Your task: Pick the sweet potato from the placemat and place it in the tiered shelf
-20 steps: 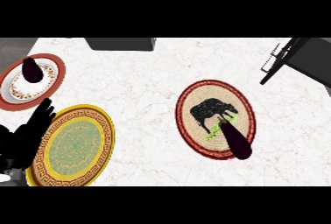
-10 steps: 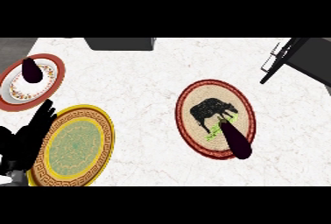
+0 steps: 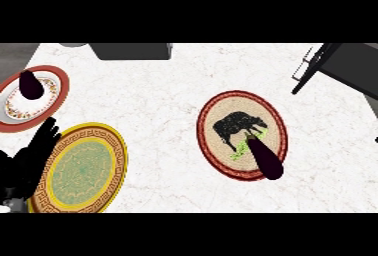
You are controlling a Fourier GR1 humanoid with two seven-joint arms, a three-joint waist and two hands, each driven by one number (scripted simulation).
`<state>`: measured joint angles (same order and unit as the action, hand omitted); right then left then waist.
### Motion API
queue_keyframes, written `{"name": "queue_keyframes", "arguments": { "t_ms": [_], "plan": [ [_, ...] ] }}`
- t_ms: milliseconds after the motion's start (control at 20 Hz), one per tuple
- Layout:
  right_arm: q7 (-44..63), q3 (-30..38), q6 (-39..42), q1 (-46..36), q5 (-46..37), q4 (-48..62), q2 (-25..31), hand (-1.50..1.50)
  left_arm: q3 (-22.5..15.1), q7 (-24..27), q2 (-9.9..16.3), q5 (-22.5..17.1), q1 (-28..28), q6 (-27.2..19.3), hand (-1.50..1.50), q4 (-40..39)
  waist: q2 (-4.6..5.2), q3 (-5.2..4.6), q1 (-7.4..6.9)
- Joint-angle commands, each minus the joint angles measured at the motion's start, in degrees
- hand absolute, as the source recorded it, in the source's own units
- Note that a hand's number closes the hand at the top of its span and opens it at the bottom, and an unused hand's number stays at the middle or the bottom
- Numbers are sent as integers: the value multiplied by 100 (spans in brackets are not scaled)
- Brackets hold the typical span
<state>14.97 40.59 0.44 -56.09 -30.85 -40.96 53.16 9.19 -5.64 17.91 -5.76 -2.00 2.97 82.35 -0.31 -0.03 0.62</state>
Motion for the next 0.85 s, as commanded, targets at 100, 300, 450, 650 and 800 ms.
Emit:
{"name": "queue_keyframes", "arguments": {
  "t_ms": [100, 300, 450, 650, 800],
  "plan": [
    [406, 660, 555, 783, 694, -1023, 534, -150, 47, -52, 43, -8, -217, 91, 0, 178, -24, 2, 65],
    [1035, 1176, 1276, 1220, 901, -1408, 1384, -150, 76, -276, 31, -26, -228, 6, 0, 309, -61, 4, 175],
    [1029, 1886, 2061, 1933, 1212, -1303, 1816, -150, 123, 175, -65, 114, -305, -89, 0, 8, -65, 7, 318],
    [1369, 2737, 3184, 2314, 1553, -1278, 2780, -150, 287, 17, 41, -80, -355, 29, 0, 75, -86, 5, 394],
    [846, 3706, 3851, 3036, 1582, -834, 2980, -150, 317, 105, -4, -75, -353, 12, 0, -26, -88, 20, 518]
  ]
}}
